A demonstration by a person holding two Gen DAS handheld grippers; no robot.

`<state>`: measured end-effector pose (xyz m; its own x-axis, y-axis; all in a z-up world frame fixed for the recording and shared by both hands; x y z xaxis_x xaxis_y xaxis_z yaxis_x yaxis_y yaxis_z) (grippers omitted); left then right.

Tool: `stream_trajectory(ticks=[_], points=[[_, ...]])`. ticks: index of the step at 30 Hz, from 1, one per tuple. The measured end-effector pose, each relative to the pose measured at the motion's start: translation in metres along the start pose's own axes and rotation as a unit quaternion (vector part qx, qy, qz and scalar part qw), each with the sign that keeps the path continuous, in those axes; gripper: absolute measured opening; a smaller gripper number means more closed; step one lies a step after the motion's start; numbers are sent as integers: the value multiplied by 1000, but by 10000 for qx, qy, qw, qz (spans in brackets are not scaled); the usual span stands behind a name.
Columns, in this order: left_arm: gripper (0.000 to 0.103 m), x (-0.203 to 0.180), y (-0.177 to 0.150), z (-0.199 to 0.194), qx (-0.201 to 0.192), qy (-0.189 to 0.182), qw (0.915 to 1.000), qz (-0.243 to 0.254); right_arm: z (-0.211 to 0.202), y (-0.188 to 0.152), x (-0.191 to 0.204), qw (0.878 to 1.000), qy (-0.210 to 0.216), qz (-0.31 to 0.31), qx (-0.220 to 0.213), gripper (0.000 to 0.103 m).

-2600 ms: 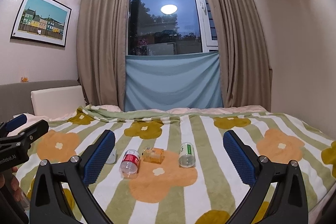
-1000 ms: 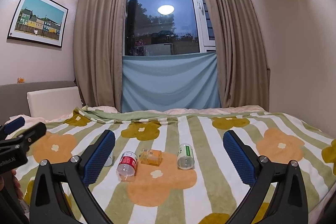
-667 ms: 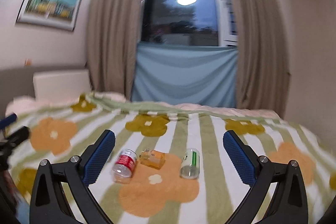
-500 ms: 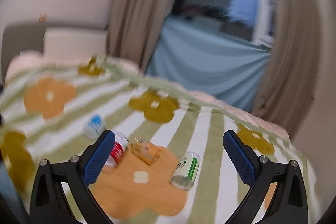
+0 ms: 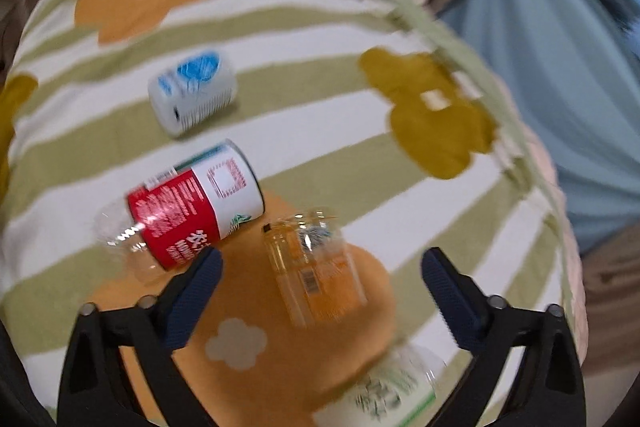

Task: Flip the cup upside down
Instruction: 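Lower the right gripper onto the amber cup and close on it, then lift the amber cup with the right gripper, set it down, open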

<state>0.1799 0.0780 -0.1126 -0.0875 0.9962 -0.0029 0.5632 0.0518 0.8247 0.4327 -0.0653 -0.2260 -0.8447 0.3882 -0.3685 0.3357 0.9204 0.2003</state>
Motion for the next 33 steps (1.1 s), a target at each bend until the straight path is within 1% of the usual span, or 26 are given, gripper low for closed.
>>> stream_trajectory(ticks=[1,3,5,7,9,10,15,21,26,29,33], points=[[103,1,-2,3,34,13,10000,-4,9,1,3,9999,40,-103,126,87],[103,4,-5,8,118,60,9999,-2,33,3,6,9985,37,-359,411,77],[103,6,-8,13,188,98,9998,2,51,2,8,9967,96,-512,626,75],[103,9,-10,17,244,125,9996,-17,61,2,8,9956,154,-551,744,72],[103,11,-12,20,289,124,9995,-44,67,3,8,9950,195,-563,801,63],[103,12,-13,21,309,113,9994,-61,70,3,9,9947,241,-558,831,61],[103,10,-13,19,318,50,9995,-79,73,3,6,9947,241,-464,884,59],[103,6,-9,5,210,-35,9997,-77,54,-1,5,9951,307,-89,933,58],[103,4,-3,-18,2,-155,9998,-103,12,-9,18,9946,475,209,900,58],[103,4,-3,-33,-50,-277,9995,-120,-17,-19,39,9913,757,374,1007,58],[103,5,-8,-49,-76,-380,9992,-128,-42,-40,79,9835,1027,537,1388,58]])
Point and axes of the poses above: each gripper's, at about its wrist camera, not at the fingertips, and z roughly the way its jaws point, x to its left, y to its top, the point moved 9 cm from there along z, roughly the way its jaws point, and after that the axes turned 10 degrees about x, right-handed, at the moved point
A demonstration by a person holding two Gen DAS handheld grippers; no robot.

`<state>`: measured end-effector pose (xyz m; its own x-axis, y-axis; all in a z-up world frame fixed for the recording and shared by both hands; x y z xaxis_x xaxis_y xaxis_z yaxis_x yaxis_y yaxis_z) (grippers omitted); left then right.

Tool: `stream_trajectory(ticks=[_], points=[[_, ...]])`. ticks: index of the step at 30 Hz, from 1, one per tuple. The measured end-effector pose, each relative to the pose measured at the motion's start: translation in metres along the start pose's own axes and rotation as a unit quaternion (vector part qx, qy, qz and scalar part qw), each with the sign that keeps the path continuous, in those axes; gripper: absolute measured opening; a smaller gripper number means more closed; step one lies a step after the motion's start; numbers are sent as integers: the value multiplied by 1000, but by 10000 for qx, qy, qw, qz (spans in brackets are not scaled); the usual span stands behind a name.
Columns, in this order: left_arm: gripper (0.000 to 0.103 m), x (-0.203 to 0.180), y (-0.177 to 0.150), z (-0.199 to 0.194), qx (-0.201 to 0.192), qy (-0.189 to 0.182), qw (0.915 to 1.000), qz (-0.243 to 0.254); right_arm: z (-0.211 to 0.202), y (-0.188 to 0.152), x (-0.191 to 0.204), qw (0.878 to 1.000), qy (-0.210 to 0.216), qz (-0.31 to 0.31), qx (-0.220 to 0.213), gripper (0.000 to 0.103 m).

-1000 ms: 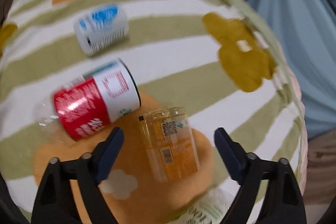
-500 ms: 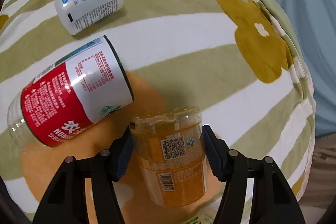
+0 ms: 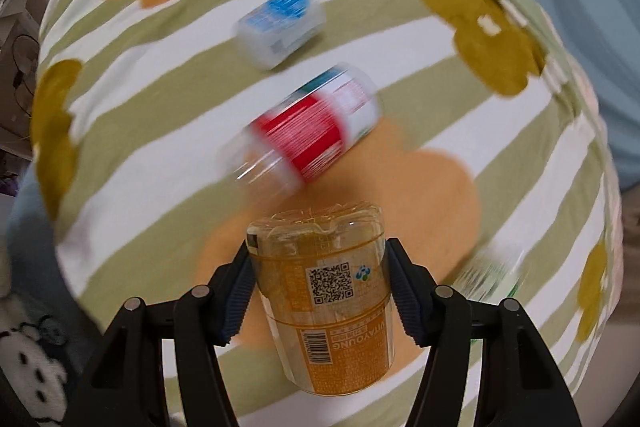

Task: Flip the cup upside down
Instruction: 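Lift the amber cup with the right gripper, set it down, open, then withdraw the right gripper while the left gripper moves over the amber cup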

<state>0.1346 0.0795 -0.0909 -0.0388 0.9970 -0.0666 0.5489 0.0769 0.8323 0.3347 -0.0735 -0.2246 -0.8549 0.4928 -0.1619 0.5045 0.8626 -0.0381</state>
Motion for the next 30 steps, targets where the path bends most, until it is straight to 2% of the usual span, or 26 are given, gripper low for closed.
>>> stream_trajectory(ticks=[7,13,18,22,23,24,25,26,28,30], points=[[103,3,-6,-24,-55,-220,9997,-123,22,-40,63,9933,878,640,393,58],[103,0,-16,-36,-4,-287,9996,-69,58,-47,73,9855,1008,1225,599,58],[103,4,-20,-40,42,-236,9997,-2,79,-50,66,9787,1027,1577,815,59],[103,8,-22,-40,101,-278,9995,-93,82,-49,63,9754,1114,1739,767,61],[103,8,-23,-40,123,-298,9994,-121,81,-49,63,9759,1128,1737,692,70],[103,8,-23,-39,155,-317,9993,-146,79,-51,63,9762,1152,1725,635,85],[103,9,-23,-38,181,-331,9992,-153,75,-51,62,9764,1186,1730,521,90],[103,8,-23,-37,220,-351,9990,-159,71,-50,61,9760,1217,1757,413,95],[103,5,-22,-35,323,-435,9984,-181,62,-53,62,9732,1403,1803,255,96],[103,0,-19,-31,468,-601,9968,-250,52,-60,63,9676,1668,1892,130,103]])
Point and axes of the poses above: each gripper's, at about its wrist camera, not at the fingertips, and z roughly the way its jaws point, x to its left, y to its top, the point moved 9 cm from there along z, roughly the way its jaws point, and after that the axes turned 10 degrees about x, right-handed, at the moved point
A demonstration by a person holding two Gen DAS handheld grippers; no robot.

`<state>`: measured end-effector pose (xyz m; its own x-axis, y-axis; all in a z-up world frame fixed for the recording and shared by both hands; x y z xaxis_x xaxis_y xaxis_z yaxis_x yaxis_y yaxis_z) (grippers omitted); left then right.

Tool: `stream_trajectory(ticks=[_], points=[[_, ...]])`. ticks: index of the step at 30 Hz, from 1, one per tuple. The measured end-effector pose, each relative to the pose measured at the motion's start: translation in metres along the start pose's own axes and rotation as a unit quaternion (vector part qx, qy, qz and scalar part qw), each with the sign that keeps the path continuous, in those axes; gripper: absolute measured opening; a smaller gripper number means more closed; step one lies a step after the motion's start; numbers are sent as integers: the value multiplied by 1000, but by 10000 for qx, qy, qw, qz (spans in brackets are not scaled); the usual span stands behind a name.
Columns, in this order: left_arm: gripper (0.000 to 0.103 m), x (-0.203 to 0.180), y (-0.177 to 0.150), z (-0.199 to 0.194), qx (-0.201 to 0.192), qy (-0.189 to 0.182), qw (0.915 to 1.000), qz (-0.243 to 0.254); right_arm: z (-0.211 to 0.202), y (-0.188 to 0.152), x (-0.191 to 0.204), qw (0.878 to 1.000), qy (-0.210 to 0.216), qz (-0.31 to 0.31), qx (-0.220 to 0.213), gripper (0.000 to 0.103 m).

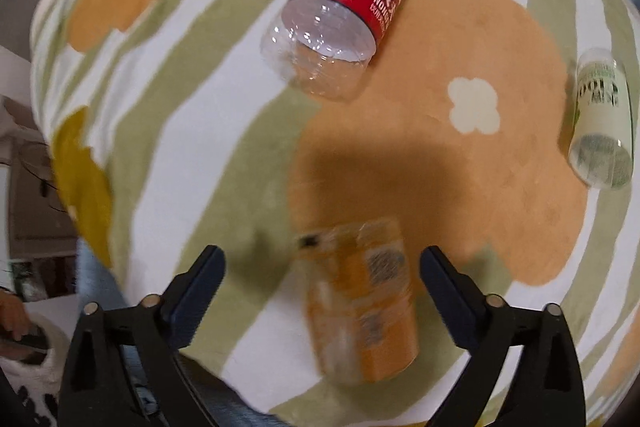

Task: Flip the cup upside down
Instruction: 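Withdraw the right gripper while the left gripper moves over the amber cup, then close the left gripper around the amber cup's body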

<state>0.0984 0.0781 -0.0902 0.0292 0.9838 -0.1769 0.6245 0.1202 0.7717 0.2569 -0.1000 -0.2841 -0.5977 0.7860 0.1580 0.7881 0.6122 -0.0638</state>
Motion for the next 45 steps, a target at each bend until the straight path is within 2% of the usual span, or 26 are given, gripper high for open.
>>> stream_trajectory(ticks=[3,5,8,10,11,13,14,15,16,18,21,25,30,36,38,41,45], points=[[103,-13,5,13,341,-291,9990,-93,-19,-15,1,9990,335,-16,-280,103],[103,-25,7,25,607,-494,9968,-137,-42,-27,-2,9968,381,-96,-702,103],[103,-52,10,52,1172,-946,9883,-256,-79,-46,-12,9898,438,-107,-1355,103],[103,-70,9,77,1649,-1165,9782,-479,-108,-62,-18,9824,432,-105,-1813,103],[103,-81,7,92,1926,-1336,9701,-633,-120,-69,-23,9785,415,-115,-2015,103],[103,-95,3,114,2350,-1381,9580,-891,-141,-76,-31,9669,280,-97,-2533,103],[103,-104,0,126,2554,-1454,9505,-1010,-149,-80,-36,9607,174,-122,-2768,103],[103,-114,-4,142,2837,-1499,9394,-1209,-156,-91,-39,9530,55,-148,-3025,103],[103,-118,-6,149,3003,-1500,9323,-1344,-160,-99,-41,9459,-31,-163,-3241,103],[102,-132,-18,175,3490,-1512,9087,-1719,-162,-109,-44,9346,-97,-173,-3550,103],[101,-140,-33,201,3831,-1299,8900,-2106,-156,-121,-49,9209,-140,-178,-3892,103],[98,-146,-44,232,4017,-1065,8756,-2464,-141,-132,-52,9094,-379,-369,-4126,103],[88,-152,-56,253,4204,-921,8590,-2772,-125,-140,-57,9073,-233,-651,-4148,103],[77,-156,-63,268,4374,-793,8504,-2815,-117,-144,-64,8998,-56,-856,-4277,103],[61,-155,-63,272,4413,-780,8495,-2784,-115,-145,-65,8996,36,-838,-4287,103],[61,-152,-63,275,4468,-786,8502,-2671,-114,-147,-65,8983,179,-803,-4315,103],[60,-157,-58,278,4633,-677,8565,-2171,-115,-152,-67,8969,228,-731,-4356,103]])
Point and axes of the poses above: each gripper's, at about its wrist camera, not at the fingertips, and z roughly the way its jaws point, x to its left, y to its top, the point moved 9 cm from there along z, roughly the way its jaws point, and after that the axes turned 10 degrees about x, right-handed, at the moved point
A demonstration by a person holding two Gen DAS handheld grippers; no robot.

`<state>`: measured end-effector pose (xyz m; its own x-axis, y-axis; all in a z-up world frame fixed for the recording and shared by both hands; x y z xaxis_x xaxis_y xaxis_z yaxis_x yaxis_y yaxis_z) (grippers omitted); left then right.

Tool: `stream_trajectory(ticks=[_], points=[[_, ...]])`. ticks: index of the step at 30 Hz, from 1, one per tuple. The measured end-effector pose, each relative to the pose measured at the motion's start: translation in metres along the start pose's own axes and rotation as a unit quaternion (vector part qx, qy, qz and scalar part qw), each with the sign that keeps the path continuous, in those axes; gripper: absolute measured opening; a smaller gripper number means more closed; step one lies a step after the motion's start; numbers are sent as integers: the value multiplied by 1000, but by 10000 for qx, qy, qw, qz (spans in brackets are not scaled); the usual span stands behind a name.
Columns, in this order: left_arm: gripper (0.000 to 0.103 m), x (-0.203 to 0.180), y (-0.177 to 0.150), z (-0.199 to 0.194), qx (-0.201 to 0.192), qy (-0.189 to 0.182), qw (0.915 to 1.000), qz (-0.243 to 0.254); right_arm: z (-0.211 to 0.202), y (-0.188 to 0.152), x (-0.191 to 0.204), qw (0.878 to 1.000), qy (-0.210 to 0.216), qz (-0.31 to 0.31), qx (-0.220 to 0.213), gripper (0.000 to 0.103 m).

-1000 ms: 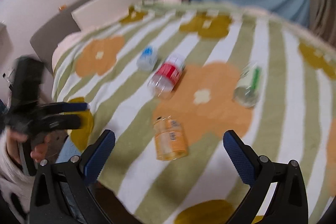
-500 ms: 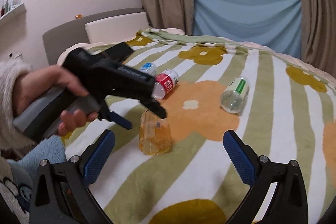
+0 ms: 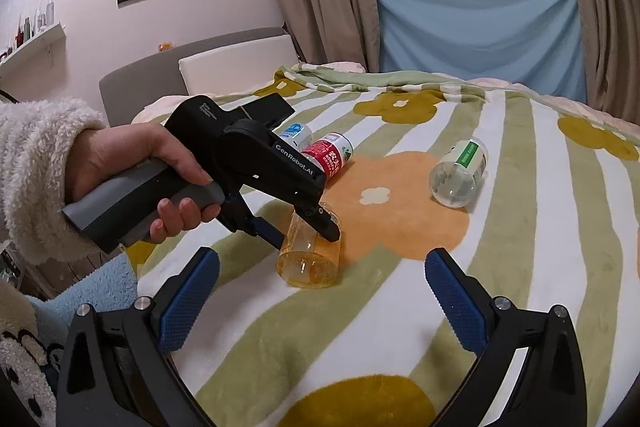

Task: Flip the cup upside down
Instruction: 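Close the left gripper around the amber cup's body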

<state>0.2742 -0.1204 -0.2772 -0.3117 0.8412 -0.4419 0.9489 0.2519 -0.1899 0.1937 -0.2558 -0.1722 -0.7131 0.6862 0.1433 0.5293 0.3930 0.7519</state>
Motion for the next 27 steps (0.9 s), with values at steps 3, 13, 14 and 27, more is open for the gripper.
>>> stream_trajectory(ticks=[3,13,14,27], points=[[60,-6,1,1,301,567,9966,514,-5,1,0,10000,5,29,-32,103],[62,-25,-2,10,1178,2460,9372,2172,-13,0,12,10000,-25,-1,-23,103],[62,-27,0,11,1219,2545,9336,2209,-13,-1,12,10000,-32,-7,-15,103],[61,-27,36,12,1047,2222,9522,1815,-8,-1,10,9998,-111,137,4,103]])
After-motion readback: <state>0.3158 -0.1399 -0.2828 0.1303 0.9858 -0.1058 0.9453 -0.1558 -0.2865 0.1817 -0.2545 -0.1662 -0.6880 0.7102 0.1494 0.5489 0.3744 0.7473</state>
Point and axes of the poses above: each gripper's, at about its wrist camera, not at the fingertips, and z roughly the way its jaws point, x to its left, y to its top, the point moved 9 cm from there along z, roughly the way its jaws point, and after that the axes turned 10 degrees about x, right-handed, at the moved point
